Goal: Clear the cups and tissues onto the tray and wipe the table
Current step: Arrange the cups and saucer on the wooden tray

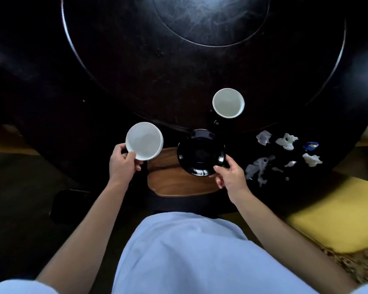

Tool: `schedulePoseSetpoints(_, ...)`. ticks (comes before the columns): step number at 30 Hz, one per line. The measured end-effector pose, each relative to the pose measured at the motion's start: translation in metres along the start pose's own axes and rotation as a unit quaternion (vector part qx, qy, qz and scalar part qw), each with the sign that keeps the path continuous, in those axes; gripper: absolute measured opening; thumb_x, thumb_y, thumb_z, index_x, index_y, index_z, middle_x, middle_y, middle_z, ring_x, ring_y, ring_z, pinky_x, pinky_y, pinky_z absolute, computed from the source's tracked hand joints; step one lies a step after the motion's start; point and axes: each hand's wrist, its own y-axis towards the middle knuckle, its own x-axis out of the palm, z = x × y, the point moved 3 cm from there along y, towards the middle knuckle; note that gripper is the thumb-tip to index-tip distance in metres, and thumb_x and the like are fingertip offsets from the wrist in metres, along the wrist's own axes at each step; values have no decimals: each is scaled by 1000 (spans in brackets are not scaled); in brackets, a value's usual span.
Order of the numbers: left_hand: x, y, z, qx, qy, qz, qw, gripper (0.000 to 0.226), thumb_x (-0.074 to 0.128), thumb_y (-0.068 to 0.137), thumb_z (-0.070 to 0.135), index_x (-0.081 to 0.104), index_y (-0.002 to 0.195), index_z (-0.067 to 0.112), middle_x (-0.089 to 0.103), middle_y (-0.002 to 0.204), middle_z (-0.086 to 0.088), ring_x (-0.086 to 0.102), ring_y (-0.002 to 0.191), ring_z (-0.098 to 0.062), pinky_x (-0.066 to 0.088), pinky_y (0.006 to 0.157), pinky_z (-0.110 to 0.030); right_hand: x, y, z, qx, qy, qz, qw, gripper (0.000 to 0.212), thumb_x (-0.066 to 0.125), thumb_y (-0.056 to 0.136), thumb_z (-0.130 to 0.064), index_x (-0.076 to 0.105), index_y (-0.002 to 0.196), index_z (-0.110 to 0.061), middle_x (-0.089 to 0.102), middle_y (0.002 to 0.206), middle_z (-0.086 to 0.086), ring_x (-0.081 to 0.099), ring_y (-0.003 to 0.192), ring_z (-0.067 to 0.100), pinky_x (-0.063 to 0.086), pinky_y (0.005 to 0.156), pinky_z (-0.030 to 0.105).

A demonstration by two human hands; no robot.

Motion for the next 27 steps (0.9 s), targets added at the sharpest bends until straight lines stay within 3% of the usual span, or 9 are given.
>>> schedulePoseSetpoints(4, 14, -24, -27, -18, 25, -11, 999, 26, 48, 98, 6, 52, 123, 14, 69, 74, -14, 57, 46, -15, 41, 41, -19, -14, 4, 17, 18, -33, -6, 999, 49, 59, 95, 4, 54, 132, -28, 65, 76, 26, 46, 39, 12, 34, 38, 25)
schedulePoseSetpoints(13, 26, -44, -49, -13, 96, -43, 994, 26, 52, 99, 9, 52, 123, 20, 71, 70, -8, 68, 53, -20, 44, 44, -24, -25, 14, 33, 38, -35, -1, 999, 51, 59, 96, 2, 54, 136, -28, 67, 71, 18, 48, 43, 12, 36, 40, 25)
schedulePoseSetpoints(19, 29, -44, -55, -21, 91, -34, 995, 28, 52, 100, 10, 52, 128, 17, 72, 72, -8, 69, 54, -20, 49, 49, -29, -38, 17, 34, 29, -98, 19, 995, 56, 62, 98, -3, 44, 150, -15, 69, 70, 11, 53, 45, 14, 41, 40, 28)
schedulePoseSetpoints(27, 34, -39, -51, -28, 65, -43, 997, 34, 53, 102, 16, 50, 135, 20, 75, 77, -7, 72, 59, -25, 49, 50, -27, -36, 22, 35, -1, -203, 49, 978, 39, 60, 101, -14, 46, 136, -8, 70, 77, 13, 62, 47, 16, 49, 43, 29)
